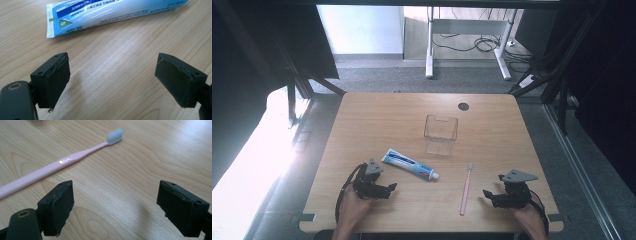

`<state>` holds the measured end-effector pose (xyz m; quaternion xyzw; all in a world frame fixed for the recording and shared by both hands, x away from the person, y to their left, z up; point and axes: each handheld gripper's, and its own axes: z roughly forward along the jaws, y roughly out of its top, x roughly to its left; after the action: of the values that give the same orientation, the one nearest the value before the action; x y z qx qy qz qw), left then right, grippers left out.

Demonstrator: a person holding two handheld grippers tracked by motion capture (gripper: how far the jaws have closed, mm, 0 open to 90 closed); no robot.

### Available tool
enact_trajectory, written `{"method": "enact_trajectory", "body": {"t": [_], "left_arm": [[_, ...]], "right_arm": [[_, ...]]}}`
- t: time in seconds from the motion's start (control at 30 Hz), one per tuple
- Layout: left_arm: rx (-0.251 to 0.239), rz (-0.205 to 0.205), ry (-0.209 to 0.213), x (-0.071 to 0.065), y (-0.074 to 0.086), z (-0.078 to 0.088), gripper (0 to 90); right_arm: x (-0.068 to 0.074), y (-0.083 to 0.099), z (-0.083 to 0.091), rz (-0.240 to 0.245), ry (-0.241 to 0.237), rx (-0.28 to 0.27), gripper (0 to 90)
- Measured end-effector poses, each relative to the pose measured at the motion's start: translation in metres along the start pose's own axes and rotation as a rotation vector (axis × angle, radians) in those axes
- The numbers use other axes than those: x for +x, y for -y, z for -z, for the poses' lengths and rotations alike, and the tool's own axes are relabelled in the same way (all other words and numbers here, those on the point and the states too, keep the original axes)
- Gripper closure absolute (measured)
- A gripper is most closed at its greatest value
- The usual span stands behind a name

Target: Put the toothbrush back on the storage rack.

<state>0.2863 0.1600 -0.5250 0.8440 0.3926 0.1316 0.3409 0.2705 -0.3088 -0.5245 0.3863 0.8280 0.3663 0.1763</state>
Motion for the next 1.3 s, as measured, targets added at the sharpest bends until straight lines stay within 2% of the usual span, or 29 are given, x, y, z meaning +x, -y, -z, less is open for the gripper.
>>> {"method": "enact_trajectory", "body": {"t": [0.07,0.27,0.5,0.67,0.7,0.73,1.03,1.13,1.17,1.23,1.27,1.3], "left_arm": [[-0.001,0.0,0.002,-0.001,0.0,0.0,13.1],[-0.003,-0.008,-0.001,-0.001,-0.001,0.001,13.2],[0.004,-0.016,-0.002,-0.001,0.0,-0.001,13.2],[0.008,-0.018,-0.002,-0.001,0.0,-0.001,13.2],[0.008,-0.018,-0.002,-0.001,0.0,-0.001,13.2],[0.007,-0.016,-0.001,-0.001,0.0,-0.002,13.2],[0.004,-0.025,0.005,-0.003,0.0,-0.002,13.2],[0.004,-0.031,0.005,-0.002,-0.001,-0.002,13.2],[0.004,-0.031,0.005,-0.002,-0.001,-0.002,13.2],[0.003,-0.032,0.006,-0.003,-0.001,-0.002,13.2],[0.002,-0.033,0.005,-0.003,-0.001,-0.002,13.2],[0.002,-0.033,0.005,-0.003,-0.001,-0.002,13.2]], "right_arm": [[0.0,-0.001,0.001,-0.018,-0.012,0.003,14.8],[0.003,-0.004,0.002,-0.02,-0.011,0.019,14.3],[0.008,-0.009,0.005,-0.028,0.007,0.032,15.8],[0.011,-0.012,0.009,-0.031,0.017,0.033,28.6],[0.011,-0.012,0.009,-0.031,0.017,0.033,28.6],[0.011,-0.013,0.01,-0.034,0.006,0.035,35.3],[0.017,-0.019,0.01,-0.027,-0.026,0.084,50.8],[0.021,-0.022,0.011,-0.021,-0.035,0.082,58.2],[0.021,-0.022,0.011,-0.021,-0.035,0.082,58.2],[0.024,-0.024,0.011,-0.013,-0.048,0.067,61.6],[0.026,-0.025,0.01,-0.007,-0.07,0.058,66.2],[0.026,-0.025,0.01,-0.007,-0.07,0.058,66.2]]}}
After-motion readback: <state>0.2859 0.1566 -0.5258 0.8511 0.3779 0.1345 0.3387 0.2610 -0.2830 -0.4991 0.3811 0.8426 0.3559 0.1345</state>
